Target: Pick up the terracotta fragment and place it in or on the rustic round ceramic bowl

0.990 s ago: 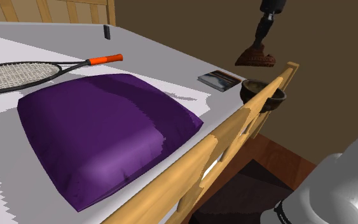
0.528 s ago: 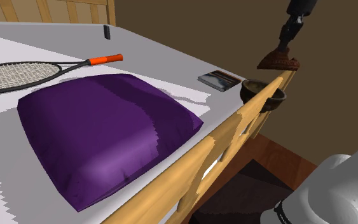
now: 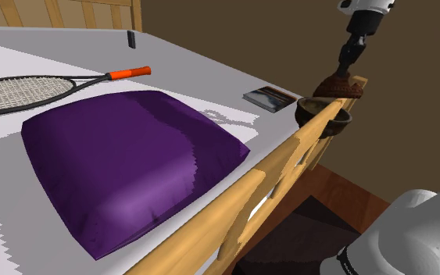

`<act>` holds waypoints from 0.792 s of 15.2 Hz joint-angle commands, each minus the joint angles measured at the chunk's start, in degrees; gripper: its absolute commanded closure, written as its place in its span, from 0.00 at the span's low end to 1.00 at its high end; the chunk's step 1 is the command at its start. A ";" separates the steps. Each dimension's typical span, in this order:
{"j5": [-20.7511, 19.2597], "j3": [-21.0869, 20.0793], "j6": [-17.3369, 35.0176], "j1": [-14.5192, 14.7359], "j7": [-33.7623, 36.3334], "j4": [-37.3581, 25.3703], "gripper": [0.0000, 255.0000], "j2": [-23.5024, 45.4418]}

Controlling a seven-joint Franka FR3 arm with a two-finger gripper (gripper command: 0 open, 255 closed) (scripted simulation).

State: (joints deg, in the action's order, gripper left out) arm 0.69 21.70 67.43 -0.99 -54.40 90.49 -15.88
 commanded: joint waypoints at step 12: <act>-1.23 -0.61 8.25 -0.40 0.39 12.09 1.00 -4.11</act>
State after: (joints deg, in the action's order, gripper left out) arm -0.52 21.09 75.57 -1.38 -54.02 102.43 -19.93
